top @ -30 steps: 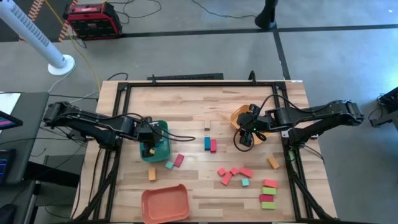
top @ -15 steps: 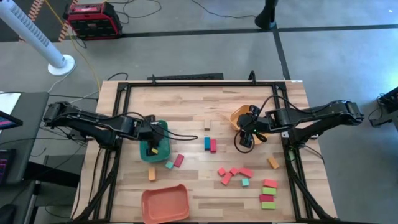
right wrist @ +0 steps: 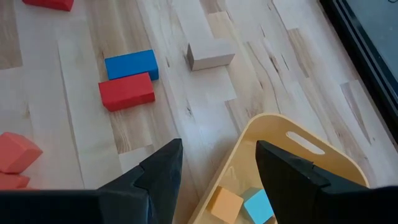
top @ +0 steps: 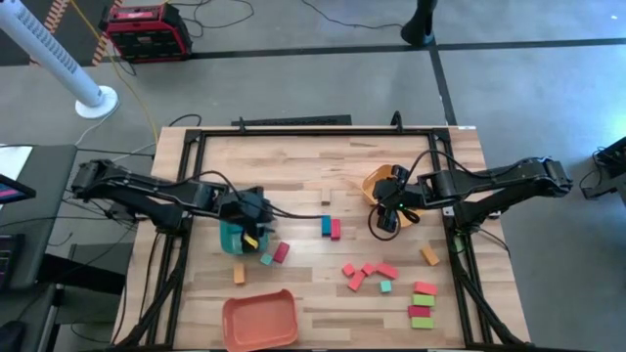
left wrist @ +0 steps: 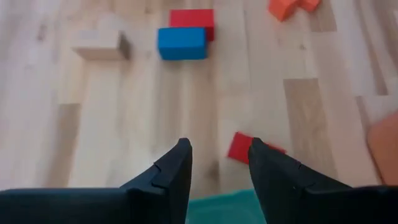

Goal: Sort blocks by size
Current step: Put the thin top red rectangular block into the green bin

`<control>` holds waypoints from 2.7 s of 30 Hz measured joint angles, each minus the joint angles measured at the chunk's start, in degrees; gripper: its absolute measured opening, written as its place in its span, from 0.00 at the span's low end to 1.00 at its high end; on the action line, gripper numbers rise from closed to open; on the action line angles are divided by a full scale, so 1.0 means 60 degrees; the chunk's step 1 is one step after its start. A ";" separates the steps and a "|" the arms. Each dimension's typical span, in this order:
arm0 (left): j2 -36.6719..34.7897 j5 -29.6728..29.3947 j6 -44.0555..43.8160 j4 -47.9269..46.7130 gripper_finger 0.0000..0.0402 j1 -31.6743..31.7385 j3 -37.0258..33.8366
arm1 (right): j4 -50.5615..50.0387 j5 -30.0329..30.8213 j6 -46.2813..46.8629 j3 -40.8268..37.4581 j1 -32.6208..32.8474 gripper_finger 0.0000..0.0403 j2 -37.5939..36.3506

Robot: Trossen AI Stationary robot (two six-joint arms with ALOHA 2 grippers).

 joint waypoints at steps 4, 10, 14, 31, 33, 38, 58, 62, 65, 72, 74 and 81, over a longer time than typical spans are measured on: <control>0.0812 0.0446 -0.0002 0.0240 0.37 0.0000 0.0203 | 0.0025 -0.0002 -0.0039 0.0000 0.0000 0.58 0.0000; 0.2330 0.0977 0.0330 0.0055 0.37 -0.0129 0.1029 | 0.0052 0.0002 -0.0037 0.0000 0.0007 0.58 -0.0004; 0.3260 0.0994 0.0183 -0.0857 0.37 -0.0146 0.1690 | 0.0058 0.0000 -0.0037 0.0000 0.0007 0.58 -0.0004; 0.5109 0.1535 -0.1529 -0.1664 0.55 0.0114 0.2517 | 0.0092 -0.0001 -0.0417 -0.0004 0.0007 0.58 -0.0003; 0.5114 0.1751 -0.1810 -0.1640 0.55 0.0155 0.2517 | 0.0118 0.0002 -0.0477 -0.0004 0.0007 0.58 -0.0001; 0.5114 0.2050 -0.2304 -0.1523 0.55 0.0171 0.2517 | 0.0204 -0.0001 -0.0649 -0.0004 0.0007 0.58 0.0000; 0.5988 0.2392 -0.3581 -0.1337 0.55 0.0178 0.2505 | 0.0750 -0.0004 -0.0760 -0.1056 0.0011 0.58 -0.0002; 0.5999 0.2179 -0.3552 -0.1331 0.55 0.0182 0.2522 | 0.0797 -0.0005 -0.0879 -0.1053 0.0007 0.58 -0.0004; 0.6017 0.2021 -0.3250 -0.1451 0.55 0.0182 0.2605 | 0.0884 -0.0005 -0.0916 -0.1054 0.0007 0.58 -0.0004; 0.6025 0.1861 -0.2768 -0.1832 0.47 0.0208 0.2626 | 0.0918 -0.0005 -0.0933 -0.1053 0.0007 0.58 -0.0004; 0.6025 0.1778 -0.2717 -0.1983 0.44 0.0208 0.2630 | 0.0918 -0.0005 -0.0931 -0.1053 0.0007 0.58 -0.0004; 0.6028 0.1697 -0.2374 -0.2195 0.31 0.0217 0.2621 | 0.0955 -0.0008 -0.0929 -0.1053 0.0007 0.58 -0.0004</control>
